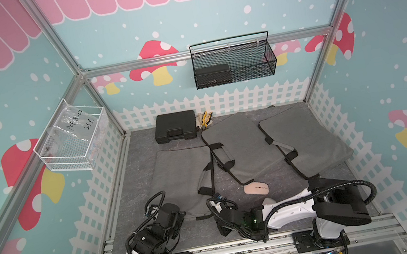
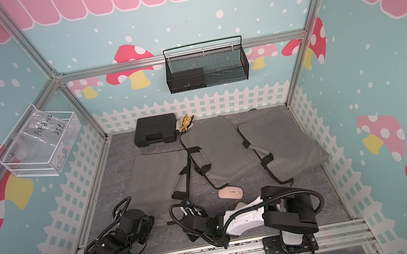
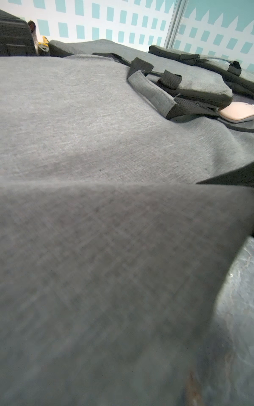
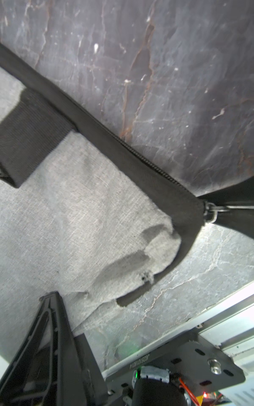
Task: Put the mouse into the laptop bag
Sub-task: Zip the zipper on the zippered laptop bag.
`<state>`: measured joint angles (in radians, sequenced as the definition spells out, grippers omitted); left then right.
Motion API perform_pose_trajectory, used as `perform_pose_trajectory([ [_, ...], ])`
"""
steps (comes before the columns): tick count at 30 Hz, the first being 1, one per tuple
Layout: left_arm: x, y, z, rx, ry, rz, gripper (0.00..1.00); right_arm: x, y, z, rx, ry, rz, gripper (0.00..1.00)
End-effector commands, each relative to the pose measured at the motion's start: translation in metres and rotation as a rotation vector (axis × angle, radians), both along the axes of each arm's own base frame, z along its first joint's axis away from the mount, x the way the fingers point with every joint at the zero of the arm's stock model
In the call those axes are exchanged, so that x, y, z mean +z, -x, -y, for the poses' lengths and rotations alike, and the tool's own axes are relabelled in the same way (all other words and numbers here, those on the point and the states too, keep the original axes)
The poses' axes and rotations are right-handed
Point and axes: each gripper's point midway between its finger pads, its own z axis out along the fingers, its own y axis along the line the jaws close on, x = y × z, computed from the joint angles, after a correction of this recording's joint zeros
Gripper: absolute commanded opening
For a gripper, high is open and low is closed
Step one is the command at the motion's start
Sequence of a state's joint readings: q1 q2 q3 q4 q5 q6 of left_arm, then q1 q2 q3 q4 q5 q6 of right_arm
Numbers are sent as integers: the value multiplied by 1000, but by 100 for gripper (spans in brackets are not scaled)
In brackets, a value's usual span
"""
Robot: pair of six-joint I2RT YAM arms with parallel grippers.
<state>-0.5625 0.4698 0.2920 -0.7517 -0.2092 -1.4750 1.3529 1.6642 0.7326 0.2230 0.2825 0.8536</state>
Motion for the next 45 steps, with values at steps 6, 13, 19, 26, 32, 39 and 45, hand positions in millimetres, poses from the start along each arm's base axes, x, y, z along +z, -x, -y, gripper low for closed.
perform_pose_trajectory([
  [6,3,10,-44,73,-169,-48,18,-25,-9,-27,75,53,13,0],
  [13,7,15,-36,39,-125,-72,60,-21,-4,-83,165,1,40,0],
  [19,5,19,-27,7,-76,-85,68,-16,6,-117,227,-43,47,0],
  [26,3,21,-21,-9,-39,-84,69,-3,12,-137,267,-135,53,0],
  [32,3,22,-17,-21,-20,-97,69,-3,11,-133,254,-151,62,0],
  [39,4,31,-11,-33,19,-145,70,4,10,-125,245,-181,75,0],
  [45,6,35,-2,-41,79,-167,71,5,12,-134,255,-195,73,0],
])
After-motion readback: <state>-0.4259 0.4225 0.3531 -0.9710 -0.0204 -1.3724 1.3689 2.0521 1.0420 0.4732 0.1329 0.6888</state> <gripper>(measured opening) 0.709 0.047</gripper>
